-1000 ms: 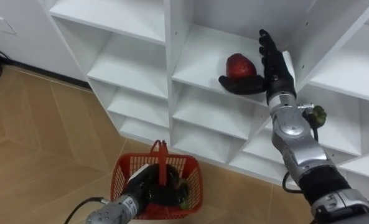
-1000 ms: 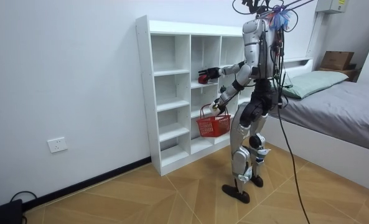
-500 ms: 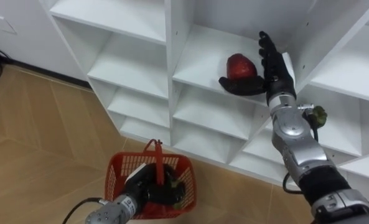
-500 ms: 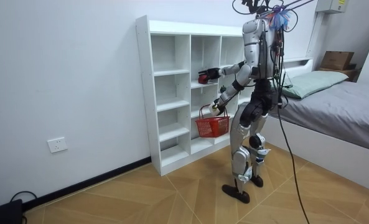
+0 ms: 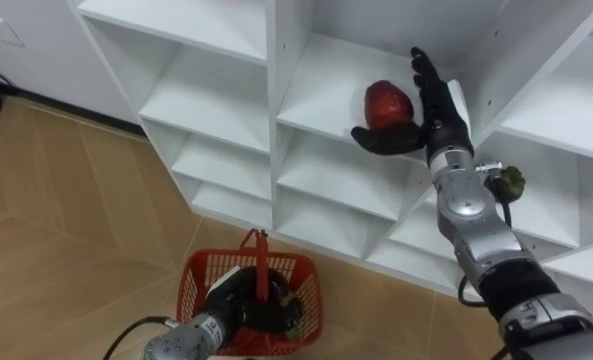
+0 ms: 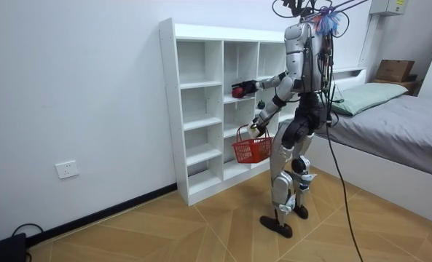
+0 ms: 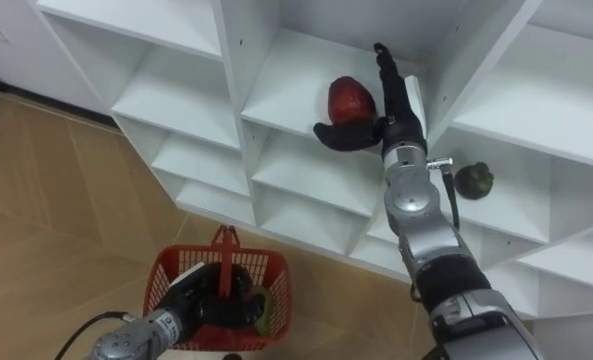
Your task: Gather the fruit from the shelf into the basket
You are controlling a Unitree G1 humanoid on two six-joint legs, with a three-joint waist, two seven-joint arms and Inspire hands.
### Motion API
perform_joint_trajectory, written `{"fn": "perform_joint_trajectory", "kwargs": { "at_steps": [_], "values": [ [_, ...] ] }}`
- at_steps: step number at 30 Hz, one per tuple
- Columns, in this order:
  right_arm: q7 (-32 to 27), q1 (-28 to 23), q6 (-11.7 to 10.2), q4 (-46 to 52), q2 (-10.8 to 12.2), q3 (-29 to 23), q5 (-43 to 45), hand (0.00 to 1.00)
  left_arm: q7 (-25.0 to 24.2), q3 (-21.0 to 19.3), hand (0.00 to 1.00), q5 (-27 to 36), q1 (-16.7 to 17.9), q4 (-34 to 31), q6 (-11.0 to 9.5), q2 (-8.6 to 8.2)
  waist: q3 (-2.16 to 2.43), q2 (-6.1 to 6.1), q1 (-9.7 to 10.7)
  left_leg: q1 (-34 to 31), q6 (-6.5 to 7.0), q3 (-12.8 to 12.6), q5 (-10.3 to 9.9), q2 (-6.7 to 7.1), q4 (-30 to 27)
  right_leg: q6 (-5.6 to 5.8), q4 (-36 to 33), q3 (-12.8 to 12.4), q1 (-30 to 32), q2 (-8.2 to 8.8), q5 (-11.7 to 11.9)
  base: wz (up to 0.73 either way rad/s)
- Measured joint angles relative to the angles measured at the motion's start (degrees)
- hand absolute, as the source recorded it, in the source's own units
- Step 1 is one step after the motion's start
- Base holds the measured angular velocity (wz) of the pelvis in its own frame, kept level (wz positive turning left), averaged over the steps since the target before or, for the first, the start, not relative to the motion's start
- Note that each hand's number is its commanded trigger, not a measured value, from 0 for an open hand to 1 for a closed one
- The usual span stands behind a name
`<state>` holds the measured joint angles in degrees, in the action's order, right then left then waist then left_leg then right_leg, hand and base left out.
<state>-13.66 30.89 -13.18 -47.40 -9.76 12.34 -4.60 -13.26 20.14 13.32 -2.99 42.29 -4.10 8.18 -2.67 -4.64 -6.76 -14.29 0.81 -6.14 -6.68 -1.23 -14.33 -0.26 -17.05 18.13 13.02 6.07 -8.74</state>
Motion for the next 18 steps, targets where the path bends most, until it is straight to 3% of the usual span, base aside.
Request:
{"fn": "perform_joint_trajectory", "kwargs": {
  "at_steps": [1, 2, 3, 11, 18],
  "values": [
    [0.0, 0.1, 0.0, -0.1, 0.0, 0.0, 0.0, 0.67, 0.3, 0.3, 1.00, 0.4, 0.0, 0.0, 0.0, 0.04, -0.01, 0.01, 0.0, 0.0, 0.00, 0.0, 0.0, 0.00, 0.0, 0.00, 0.0, 0.0, 0.0, 0.00, 0.0, 0.00],
    [0.0, 0.3, -0.1, -0.6, 0.0, 0.0, 0.3, 0.94, 0.4, 0.4, 1.00, 0.8, 0.0, 0.0, 0.0, 0.05, -0.02, 0.04, 0.0, 0.0, 0.00, 0.0, 0.0, -0.02, 0.0, 0.00, -0.1, 0.0, 0.0, 0.01, 0.0, 0.00],
    [0.0, 0.5, -0.3, -1.0, 0.0, 0.0, 0.4, 1.00, 0.5, 0.4, 1.00, 1.0, 0.0, 0.0, 0.0, 0.05, -0.03, 0.05, 0.0, 0.0, 0.00, 0.0, 0.0, -0.03, -0.1, 0.00, -0.1, 0.0, 0.0, 0.00, 0.0, 0.00],
    [-2.0, 1.1, -1.1, -1.8, 0.1, -0.1, 0.4, 1.00, 1.5, 0.4, 1.00, 2.2, 0.0, 0.0, 0.0, 0.05, -0.05, 0.30, -0.2, 0.0, 0.00, 0.0, 0.0, -0.05, -0.3, -0.07, -0.2, -0.2, 0.0, -0.10, 0.0, 0.00],
    [-2.7, 2.0, -1.2, -3.4, 0.0, 0.0, 0.2, 1.00, 1.6, 0.5, 1.00, 2.3, -0.9, 0.0, 0.0, -0.04, 0.08, 1.21, -0.8, 0.0, 0.00, 0.0, 0.0, -0.05, -0.3, -0.06, -0.2, -0.5, 0.0, -0.15, 0.0, 0.00]
  ]
}}
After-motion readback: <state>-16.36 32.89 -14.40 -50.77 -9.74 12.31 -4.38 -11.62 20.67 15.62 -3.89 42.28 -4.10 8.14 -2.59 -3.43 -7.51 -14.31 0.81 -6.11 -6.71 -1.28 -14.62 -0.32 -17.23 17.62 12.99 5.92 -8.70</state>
